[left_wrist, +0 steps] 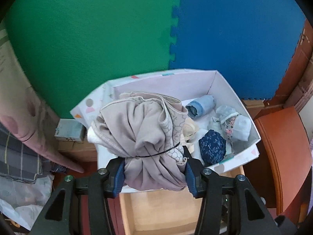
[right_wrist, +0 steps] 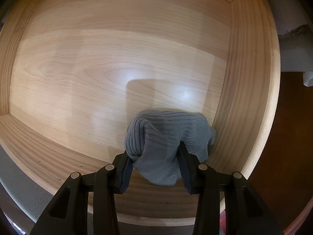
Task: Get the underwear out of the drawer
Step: 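Open the left gripper to drop the grey bundle into the box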
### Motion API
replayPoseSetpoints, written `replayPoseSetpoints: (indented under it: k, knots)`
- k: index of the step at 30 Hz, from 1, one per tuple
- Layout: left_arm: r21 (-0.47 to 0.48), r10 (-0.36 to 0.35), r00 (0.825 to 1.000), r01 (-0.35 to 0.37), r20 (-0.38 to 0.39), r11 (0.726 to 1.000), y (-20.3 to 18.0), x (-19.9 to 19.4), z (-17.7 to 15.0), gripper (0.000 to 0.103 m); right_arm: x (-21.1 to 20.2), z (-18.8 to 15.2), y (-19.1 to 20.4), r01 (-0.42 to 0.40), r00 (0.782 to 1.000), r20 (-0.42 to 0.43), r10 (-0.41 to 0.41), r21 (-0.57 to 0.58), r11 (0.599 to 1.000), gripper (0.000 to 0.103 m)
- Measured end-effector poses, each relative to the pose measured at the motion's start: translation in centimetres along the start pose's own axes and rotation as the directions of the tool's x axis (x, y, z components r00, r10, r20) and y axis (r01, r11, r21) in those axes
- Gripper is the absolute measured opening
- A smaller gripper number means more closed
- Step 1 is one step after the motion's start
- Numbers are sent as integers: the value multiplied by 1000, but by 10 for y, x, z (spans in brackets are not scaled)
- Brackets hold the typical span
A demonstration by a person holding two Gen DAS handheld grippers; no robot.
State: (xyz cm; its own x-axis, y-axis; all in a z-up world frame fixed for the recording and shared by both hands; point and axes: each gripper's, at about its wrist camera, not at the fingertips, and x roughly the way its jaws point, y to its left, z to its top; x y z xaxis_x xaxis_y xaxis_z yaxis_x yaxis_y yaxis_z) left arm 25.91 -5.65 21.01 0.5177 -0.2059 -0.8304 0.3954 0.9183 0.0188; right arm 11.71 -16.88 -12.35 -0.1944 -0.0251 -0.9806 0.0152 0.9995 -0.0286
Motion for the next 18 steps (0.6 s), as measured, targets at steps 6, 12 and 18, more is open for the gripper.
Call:
replayPoseSetpoints:
  k: [6,12,18]
  knots:
    - [45,33,999,-32,-39,998,-21,42,13,52,-3,1,-5,-4,1000,2,4,1,1000,39]
    - [29,47,997,-46,-61,999,-22,72,17,53,-3,1,-2,-1,1000,2,1,-3,1000,39]
    - [27,65,994,-63,-84,998,-24,88,13,57,-4,1,0,4,1000,-1,-4,-1,1000,39]
